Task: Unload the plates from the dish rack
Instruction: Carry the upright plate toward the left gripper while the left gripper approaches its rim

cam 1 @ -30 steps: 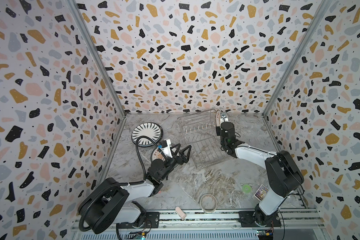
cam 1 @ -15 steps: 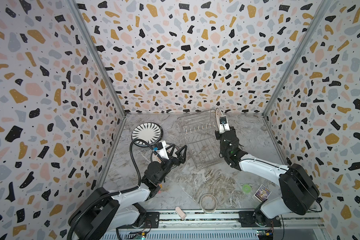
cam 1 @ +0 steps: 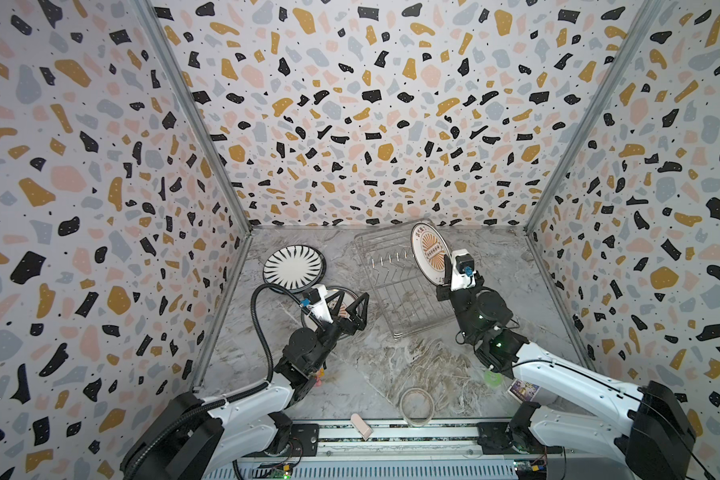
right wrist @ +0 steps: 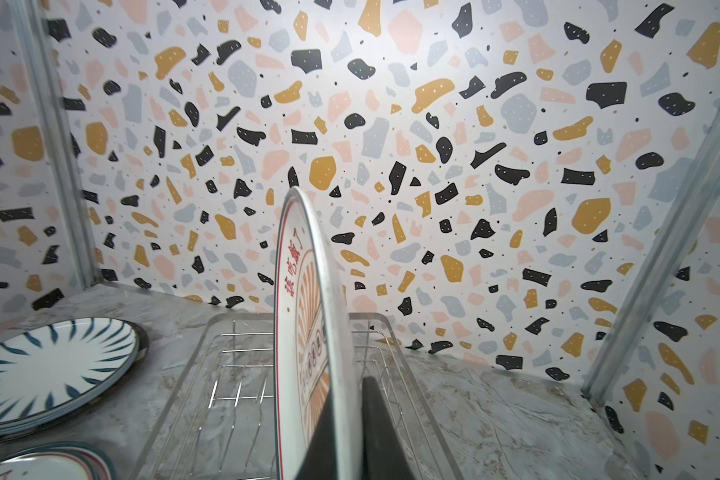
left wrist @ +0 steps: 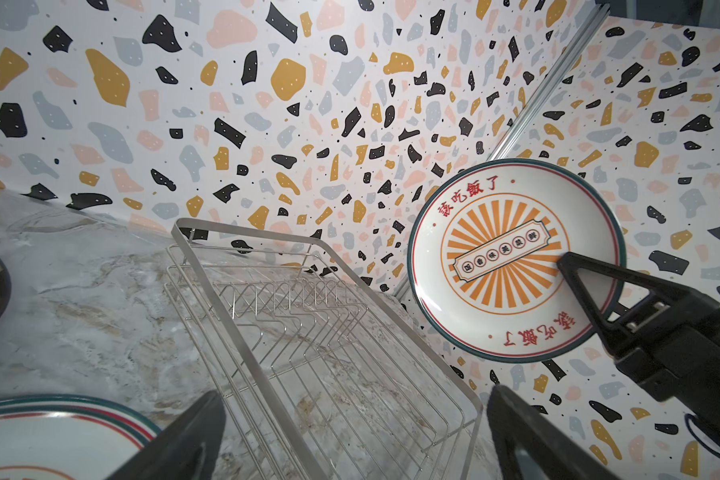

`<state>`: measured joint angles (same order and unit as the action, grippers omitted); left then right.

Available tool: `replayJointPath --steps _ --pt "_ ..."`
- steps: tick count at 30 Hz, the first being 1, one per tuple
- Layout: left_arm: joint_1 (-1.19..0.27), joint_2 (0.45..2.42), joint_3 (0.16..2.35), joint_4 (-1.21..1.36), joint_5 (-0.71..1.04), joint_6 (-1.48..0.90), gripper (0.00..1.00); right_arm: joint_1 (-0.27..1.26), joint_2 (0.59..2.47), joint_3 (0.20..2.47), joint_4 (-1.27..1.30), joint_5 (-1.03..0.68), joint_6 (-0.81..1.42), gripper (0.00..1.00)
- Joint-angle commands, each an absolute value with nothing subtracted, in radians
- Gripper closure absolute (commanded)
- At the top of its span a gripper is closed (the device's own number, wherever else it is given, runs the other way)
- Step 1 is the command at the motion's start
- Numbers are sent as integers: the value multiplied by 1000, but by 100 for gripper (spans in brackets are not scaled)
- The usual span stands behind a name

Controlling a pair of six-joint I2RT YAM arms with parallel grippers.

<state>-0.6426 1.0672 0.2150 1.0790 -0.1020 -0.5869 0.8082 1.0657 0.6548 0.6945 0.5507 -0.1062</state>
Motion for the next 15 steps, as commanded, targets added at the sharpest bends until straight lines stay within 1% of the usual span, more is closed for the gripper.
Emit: replayJointPath --steps 1,5,8,15 --pt "-646 1052 208 1105 -67 -574 0 807 977 628 688 426 -23 98" --pt "-646 1033 218 1074 -48 -585 0 804 900 569 672 369 12 98" --pt "-646 1025 209 1095 -25 -583 0 781 849 525 665 287 54 98" --pt "-646 1050 182 1232 151 -576 0 628 797 449 691 -118 229 99"
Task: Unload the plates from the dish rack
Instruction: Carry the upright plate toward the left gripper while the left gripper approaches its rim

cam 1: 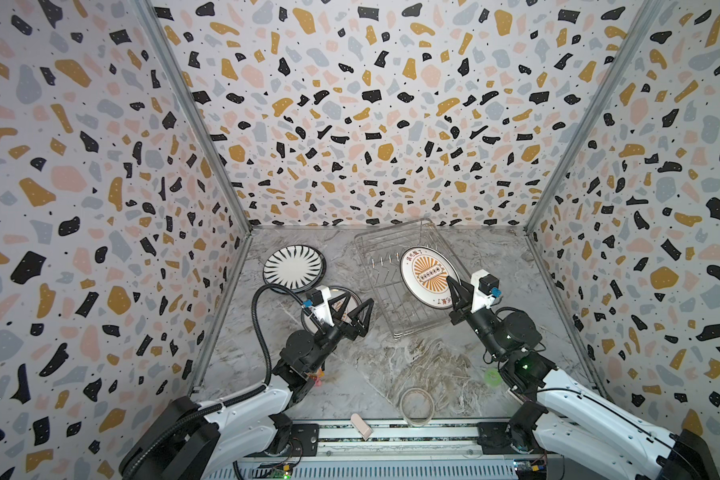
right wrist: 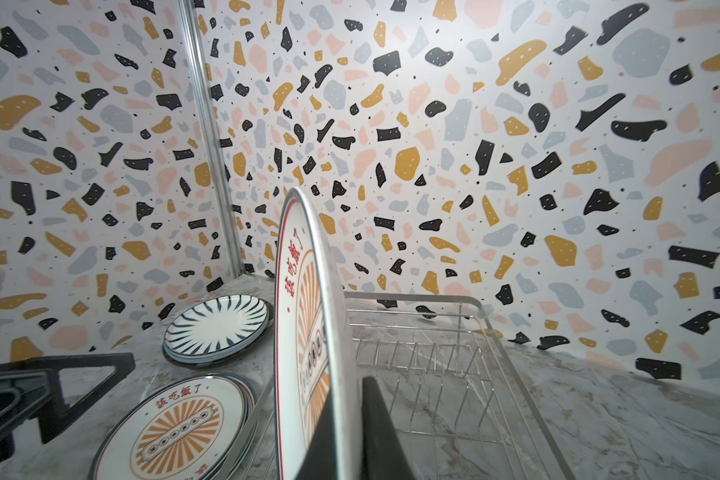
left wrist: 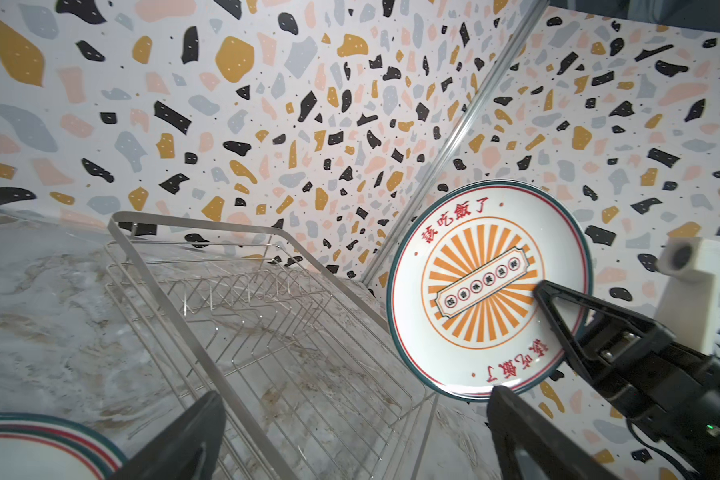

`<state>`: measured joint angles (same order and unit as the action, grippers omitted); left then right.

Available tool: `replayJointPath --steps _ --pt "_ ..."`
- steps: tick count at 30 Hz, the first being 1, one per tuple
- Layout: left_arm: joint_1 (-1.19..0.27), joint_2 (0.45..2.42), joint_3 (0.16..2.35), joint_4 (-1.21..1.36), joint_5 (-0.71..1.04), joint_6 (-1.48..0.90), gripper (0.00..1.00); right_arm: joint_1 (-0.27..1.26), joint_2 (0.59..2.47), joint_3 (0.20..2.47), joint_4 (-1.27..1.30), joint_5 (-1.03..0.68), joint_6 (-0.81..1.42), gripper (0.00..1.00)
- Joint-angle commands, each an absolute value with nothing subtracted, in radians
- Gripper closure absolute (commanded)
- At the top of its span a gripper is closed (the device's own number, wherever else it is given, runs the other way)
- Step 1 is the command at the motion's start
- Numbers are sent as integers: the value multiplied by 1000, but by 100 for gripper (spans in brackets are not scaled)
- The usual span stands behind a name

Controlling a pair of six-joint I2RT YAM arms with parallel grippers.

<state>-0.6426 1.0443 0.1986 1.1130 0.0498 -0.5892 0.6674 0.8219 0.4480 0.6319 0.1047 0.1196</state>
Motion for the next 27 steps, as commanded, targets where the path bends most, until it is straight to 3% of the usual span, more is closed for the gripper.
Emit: replayJointPath --steps 1,14,27 --pt "-646 1052 178 1248 165 -577 0 617 800 445 696 -160 243 99" --pt "-646 999 125 1302 260 -534 11 500 893 404 893 -631 425 99" --pt "-667 1022 159 1267 364 -555 59 477 991 417 973 -732 472 99"
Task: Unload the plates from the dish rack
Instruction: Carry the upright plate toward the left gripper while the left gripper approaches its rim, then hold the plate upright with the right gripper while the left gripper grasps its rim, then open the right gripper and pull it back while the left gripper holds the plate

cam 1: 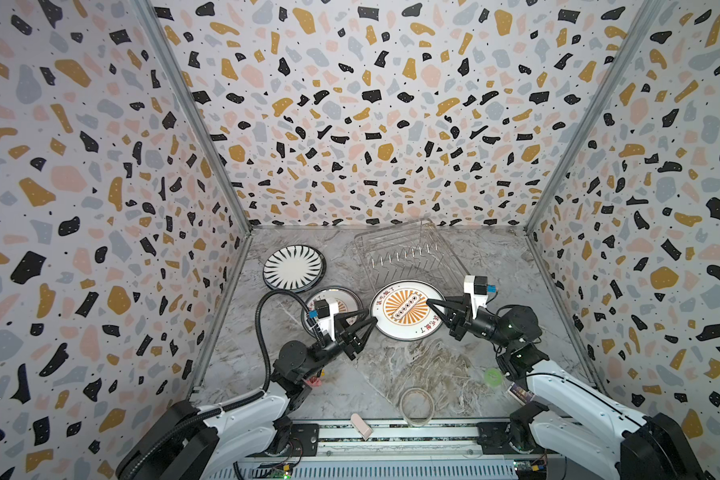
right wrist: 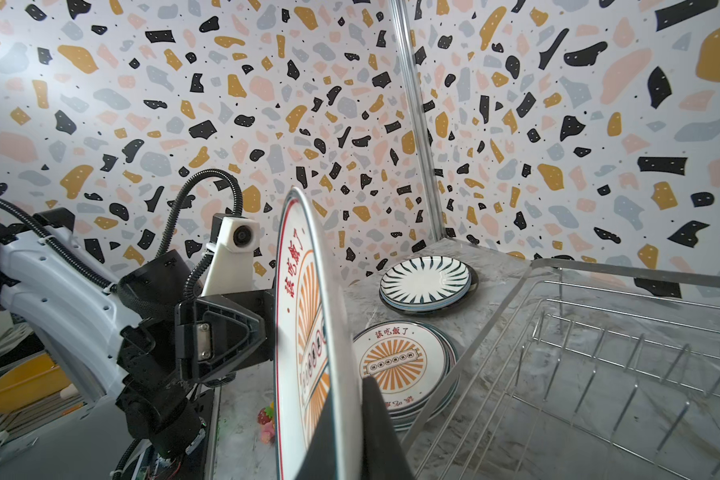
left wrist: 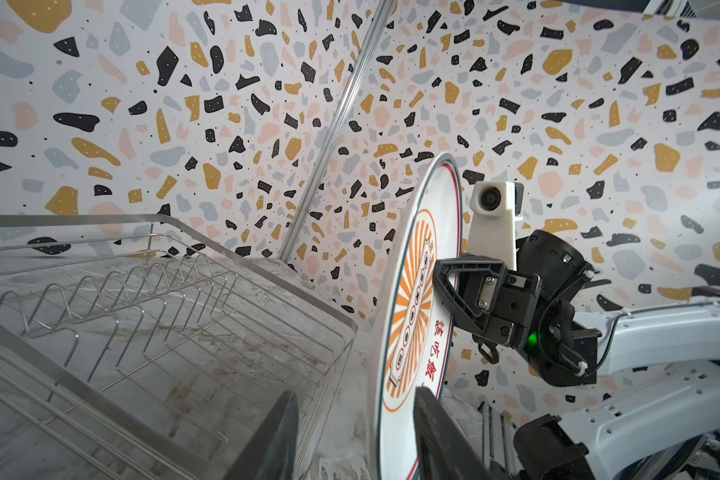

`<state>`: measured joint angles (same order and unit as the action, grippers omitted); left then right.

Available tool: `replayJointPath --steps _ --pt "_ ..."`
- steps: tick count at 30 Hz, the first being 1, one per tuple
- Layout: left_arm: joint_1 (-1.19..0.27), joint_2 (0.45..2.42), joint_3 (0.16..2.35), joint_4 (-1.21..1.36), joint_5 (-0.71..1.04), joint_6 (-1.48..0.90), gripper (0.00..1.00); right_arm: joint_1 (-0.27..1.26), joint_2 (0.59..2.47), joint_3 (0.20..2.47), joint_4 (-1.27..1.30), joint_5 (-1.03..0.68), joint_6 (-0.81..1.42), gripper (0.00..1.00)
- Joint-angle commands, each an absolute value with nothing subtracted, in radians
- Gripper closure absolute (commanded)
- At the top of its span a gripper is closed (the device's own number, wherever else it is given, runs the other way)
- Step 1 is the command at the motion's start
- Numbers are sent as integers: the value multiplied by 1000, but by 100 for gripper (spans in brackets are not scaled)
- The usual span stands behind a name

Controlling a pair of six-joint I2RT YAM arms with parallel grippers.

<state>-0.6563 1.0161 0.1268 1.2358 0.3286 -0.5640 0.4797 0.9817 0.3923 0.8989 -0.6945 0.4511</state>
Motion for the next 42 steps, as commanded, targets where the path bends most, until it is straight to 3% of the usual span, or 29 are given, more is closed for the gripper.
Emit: replayJointPath --steps 1,5,7,15,22,27,33,42 --pt "-671 1023 161 1267 367 -553 64 477 1002 421 973 -739 472 99" --pt "-679 1028 174 1233 346 -544 85 478 1027 430 971 -745 470 99" --pt "-681 1035 178 1227 353 -543 90 478 1034 433 971 -749 467 99" --pt "-684 1045 176 1242 352 -549 84 478 1087 461 956 -780 464 99" --pt "-684 1048 178 1229 346 -556 100 478 1101 468 950 -782 466 98" --pt "-685 1045 183 1199 299 -577 100 485 1110 476 907 -744 444 88" --pt "-684 979 164 1192 256 -619 100 536 1082 493 758 -521 386 61" --pt "-684 840 140 1033 85 -617 100 555 1038 472 697 -382 368 54"
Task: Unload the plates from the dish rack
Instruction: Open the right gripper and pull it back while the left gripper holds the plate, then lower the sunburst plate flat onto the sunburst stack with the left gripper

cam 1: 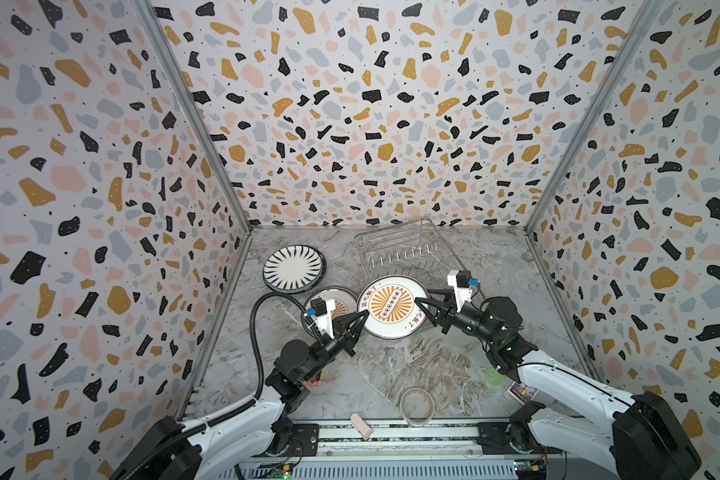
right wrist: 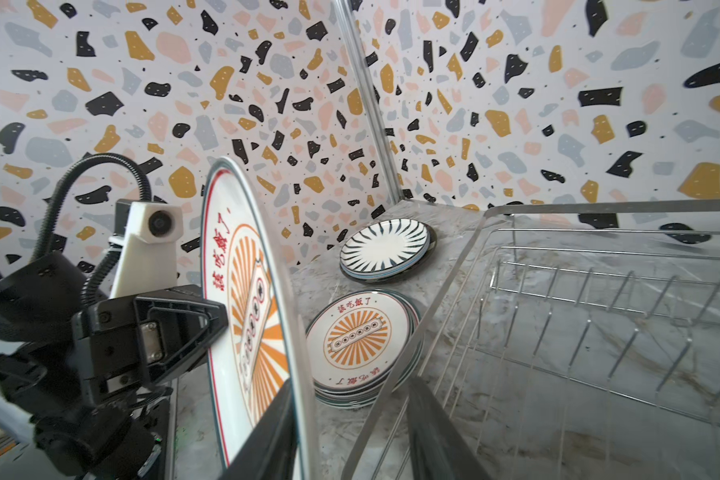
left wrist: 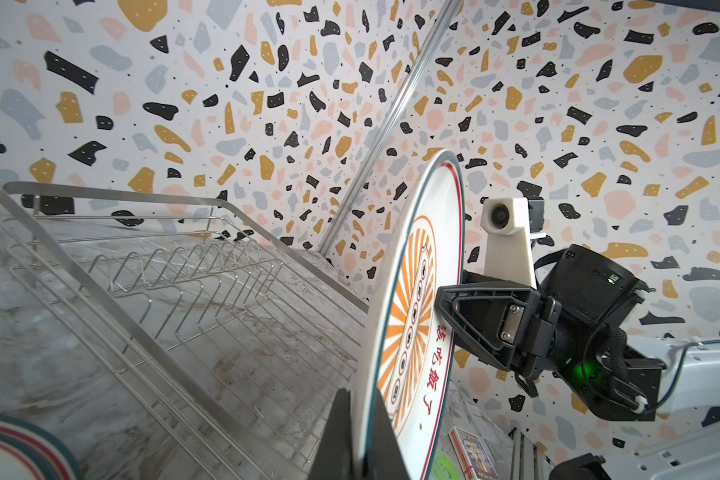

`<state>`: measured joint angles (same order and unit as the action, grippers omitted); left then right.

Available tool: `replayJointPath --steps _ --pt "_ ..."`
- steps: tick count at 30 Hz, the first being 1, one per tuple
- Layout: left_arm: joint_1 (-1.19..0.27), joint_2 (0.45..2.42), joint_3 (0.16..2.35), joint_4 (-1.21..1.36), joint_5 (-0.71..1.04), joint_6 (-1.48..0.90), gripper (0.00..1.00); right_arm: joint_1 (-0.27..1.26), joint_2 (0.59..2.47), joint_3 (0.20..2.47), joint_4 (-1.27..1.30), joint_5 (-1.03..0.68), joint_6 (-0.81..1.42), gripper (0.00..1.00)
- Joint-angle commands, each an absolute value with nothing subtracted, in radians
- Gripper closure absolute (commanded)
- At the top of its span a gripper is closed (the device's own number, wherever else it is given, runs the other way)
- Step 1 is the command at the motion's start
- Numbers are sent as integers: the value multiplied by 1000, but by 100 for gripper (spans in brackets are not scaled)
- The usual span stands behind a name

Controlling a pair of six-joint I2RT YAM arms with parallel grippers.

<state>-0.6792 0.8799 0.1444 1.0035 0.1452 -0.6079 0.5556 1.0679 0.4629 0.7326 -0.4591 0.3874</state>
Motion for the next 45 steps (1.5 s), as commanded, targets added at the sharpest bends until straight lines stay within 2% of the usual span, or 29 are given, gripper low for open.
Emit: replayJointPath --steps 1,4,9,13,16,17,23,30,45 --pt "-683 826 139 1015 68 -617 100 555 1031 468 697 -383 368 50" --pt "-681 783 134 966 3 -617 100 558 1012 459 689 -375 372 31" --pt "-655 727 129 881 -105 -666 100 593 991 464 658 -330 348 20" --pt "-581 716 108 888 -87 -750 100 651 991 484 620 -243 311 11" --pt "-522 715 97 888 -70 -809 100 706 999 509 581 -155 273 8" --pt "-499 716 95 888 -58 -822 100 724 1004 517 570 -128 260 1" --pt "-428 727 76 903 -21 -878 100 807 1051 552 561 11 208 1" --pt "-334 790 41 959 18 -1031 100 851 1134 588 625 0 165 1" --pt "-291 797 38 901 29 -1097 100 976 1318 716 626 61 75 1"
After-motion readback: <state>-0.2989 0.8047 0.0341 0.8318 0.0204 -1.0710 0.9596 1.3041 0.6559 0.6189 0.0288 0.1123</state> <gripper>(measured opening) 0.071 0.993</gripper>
